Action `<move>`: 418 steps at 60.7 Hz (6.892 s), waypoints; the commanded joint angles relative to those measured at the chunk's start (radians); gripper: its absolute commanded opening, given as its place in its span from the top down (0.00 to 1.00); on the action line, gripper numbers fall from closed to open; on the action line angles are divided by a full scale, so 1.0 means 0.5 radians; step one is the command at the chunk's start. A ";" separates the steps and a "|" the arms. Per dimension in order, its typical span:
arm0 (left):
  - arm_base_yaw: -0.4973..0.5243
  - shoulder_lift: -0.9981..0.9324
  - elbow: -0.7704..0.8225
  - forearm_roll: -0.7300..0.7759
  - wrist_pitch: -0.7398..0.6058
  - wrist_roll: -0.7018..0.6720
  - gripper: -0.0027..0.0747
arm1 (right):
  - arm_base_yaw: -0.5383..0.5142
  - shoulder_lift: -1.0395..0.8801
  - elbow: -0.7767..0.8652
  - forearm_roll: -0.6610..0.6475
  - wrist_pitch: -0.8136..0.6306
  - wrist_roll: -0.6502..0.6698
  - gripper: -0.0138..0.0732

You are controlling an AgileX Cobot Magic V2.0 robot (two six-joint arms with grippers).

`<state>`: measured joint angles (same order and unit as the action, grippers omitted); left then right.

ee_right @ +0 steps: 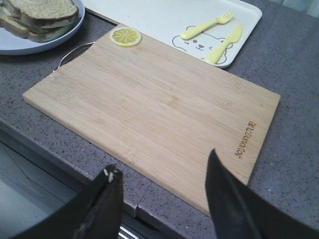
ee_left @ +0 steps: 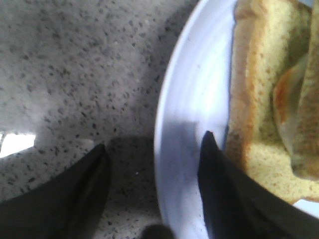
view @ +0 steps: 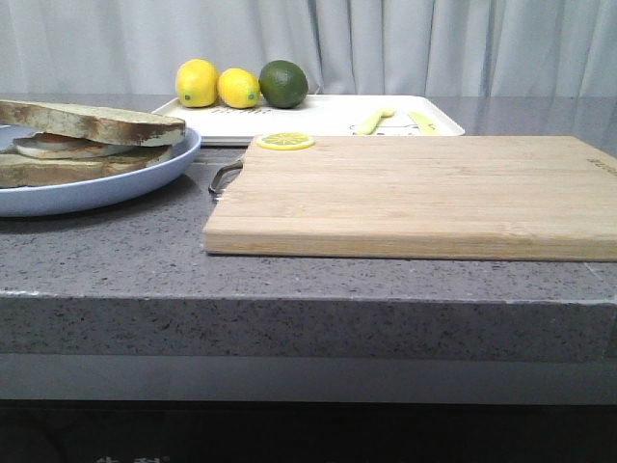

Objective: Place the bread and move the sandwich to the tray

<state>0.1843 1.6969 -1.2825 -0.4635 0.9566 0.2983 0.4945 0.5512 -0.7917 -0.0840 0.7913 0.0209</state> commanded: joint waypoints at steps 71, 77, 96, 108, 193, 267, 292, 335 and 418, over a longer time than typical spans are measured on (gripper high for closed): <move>-0.394 0.280 -1.117 -0.625 0.001 -0.029 0.99 | -0.011 0.004 -0.052 -0.020 -0.143 0.001 0.38; -0.441 0.426 -1.308 -0.629 -0.075 -0.185 0.99 | -0.011 0.004 -0.052 -0.020 -0.143 0.001 0.38; -0.464 0.816 -1.609 -0.643 -0.142 -0.556 0.99 | -0.011 0.004 -0.052 -0.020 -0.143 0.001 0.38; -0.464 0.899 -1.613 -0.648 -0.142 -0.576 0.87 | -0.011 0.004 -0.052 -0.020 -0.143 0.001 0.38; -1.136 -1.300 0.298 0.449 -0.645 -0.049 0.58 | -0.011 0.004 -0.052 -0.020 -0.143 0.001 0.38; -1.136 -2.485 1.125 0.466 -0.635 -0.049 0.99 | -0.011 0.004 -0.052 -0.020 -0.028 0.001 0.92; -1.136 -2.485 1.125 0.466 -0.635 -0.049 0.99 | -0.011 0.004 -0.052 -0.020 -0.028 0.001 0.92; -0.614 -2.852 1.547 0.607 -1.048 -0.205 0.99 | -0.011 0.004 -0.052 -0.020 -0.029 0.001 0.92; -0.424 -3.448 2.580 0.888 -1.843 -0.746 0.99 | -0.011 0.010 -0.052 -0.020 -0.028 0.001 0.92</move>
<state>-0.0302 -0.0037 0.0017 -0.0272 0.1095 -0.0632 0.4945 0.5512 -0.7917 -0.0840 0.8450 0.0209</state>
